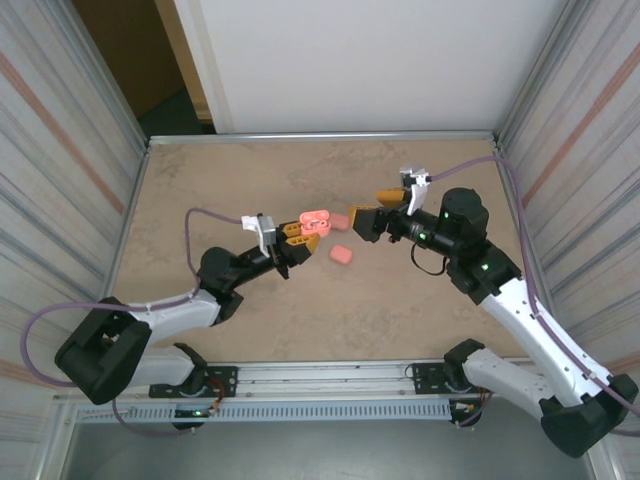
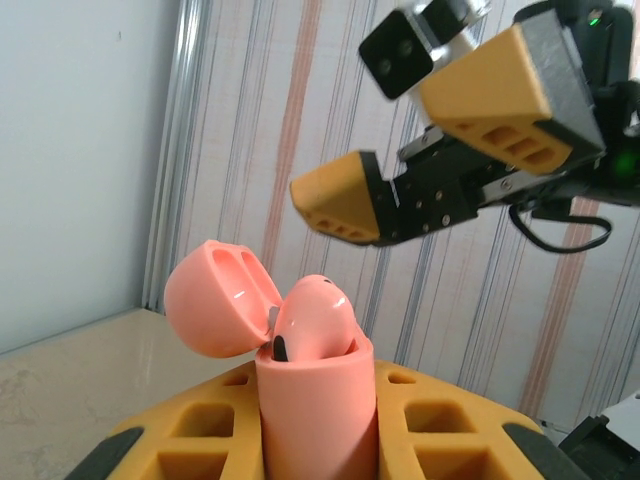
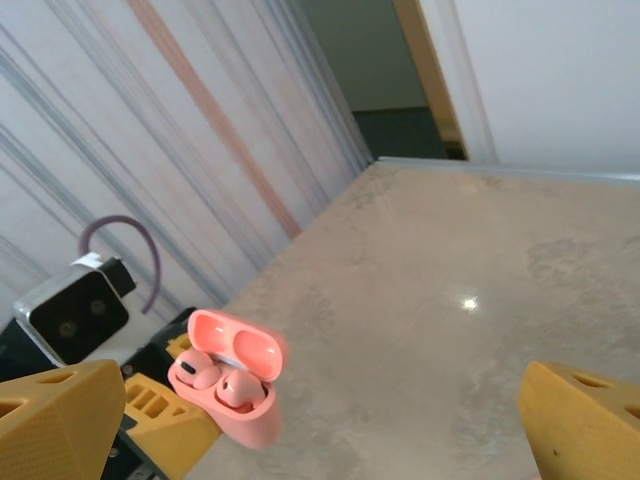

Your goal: Insert the wireless bluetooth earbuds into the charging case

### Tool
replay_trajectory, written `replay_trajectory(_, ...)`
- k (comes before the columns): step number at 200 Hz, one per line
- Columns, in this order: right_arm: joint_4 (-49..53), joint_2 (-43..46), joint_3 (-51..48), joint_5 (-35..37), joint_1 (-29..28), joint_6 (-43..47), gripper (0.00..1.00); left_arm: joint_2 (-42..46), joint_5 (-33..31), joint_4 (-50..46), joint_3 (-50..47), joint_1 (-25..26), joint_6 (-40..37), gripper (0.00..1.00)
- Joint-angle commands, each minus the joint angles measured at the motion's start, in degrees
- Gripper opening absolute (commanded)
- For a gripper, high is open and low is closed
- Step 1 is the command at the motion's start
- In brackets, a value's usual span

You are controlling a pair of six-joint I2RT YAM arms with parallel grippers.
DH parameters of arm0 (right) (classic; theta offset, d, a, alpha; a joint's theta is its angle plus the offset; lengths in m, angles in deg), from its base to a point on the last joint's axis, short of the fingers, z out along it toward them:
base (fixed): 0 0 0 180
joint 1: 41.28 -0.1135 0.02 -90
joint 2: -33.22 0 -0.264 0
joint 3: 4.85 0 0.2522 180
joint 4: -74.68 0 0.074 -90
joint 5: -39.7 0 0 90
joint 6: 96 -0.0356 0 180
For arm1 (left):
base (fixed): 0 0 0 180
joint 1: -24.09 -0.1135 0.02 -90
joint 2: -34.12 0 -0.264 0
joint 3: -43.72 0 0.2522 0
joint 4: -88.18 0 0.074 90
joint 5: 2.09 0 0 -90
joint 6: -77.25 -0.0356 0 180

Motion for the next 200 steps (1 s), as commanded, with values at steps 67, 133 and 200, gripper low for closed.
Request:
replay_trajectory(67, -18.54, -3.9, -4.76, -22.79, 3.43, -14.47, 1.0, -0.64, 5.11, 4.94, 4.32, 0.48, 3.63, 0.0)
replay_trajectory(133, -19.31, -9.34, -1.66, -24.19, -1.36, -12.55, 1.0, -1.56, 6.58, 4.98, 5.75, 0.82, 4.08, 0.0)
replay_trajectory(200, -19.35, -11.11, 0.85, -25.17, -3.61, -11.45, 1.0, -2.24, 6.19, 4.95, 5.85, 0.83, 4.05, 0.0)
